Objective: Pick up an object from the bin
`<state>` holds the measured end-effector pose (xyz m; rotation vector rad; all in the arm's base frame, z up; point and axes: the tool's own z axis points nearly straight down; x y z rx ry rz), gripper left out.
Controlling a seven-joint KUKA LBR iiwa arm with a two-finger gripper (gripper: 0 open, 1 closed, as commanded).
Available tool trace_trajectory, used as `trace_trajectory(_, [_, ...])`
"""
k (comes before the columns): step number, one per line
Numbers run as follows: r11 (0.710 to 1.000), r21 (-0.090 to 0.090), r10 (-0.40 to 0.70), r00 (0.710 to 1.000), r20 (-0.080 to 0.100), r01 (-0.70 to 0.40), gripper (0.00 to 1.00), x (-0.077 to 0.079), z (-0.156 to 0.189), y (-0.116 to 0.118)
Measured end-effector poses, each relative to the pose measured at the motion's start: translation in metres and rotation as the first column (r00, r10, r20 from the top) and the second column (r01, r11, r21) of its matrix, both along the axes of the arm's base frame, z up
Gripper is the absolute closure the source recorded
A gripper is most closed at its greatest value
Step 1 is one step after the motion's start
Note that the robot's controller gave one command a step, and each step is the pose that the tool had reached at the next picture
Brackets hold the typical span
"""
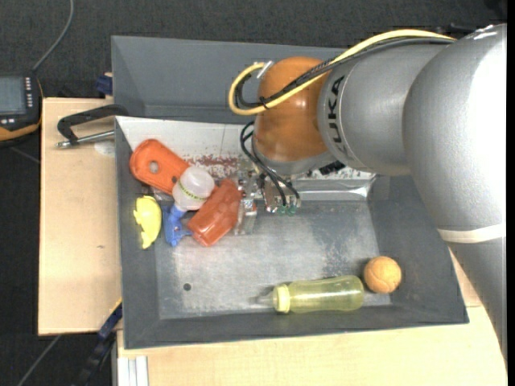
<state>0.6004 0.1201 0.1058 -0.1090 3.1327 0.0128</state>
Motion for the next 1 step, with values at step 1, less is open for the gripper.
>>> trace_trajectory(1, [1.0,0.0,0.0,1.0,-0.002,0.0,1.0,-0.0005,0.0196,-0.0001])
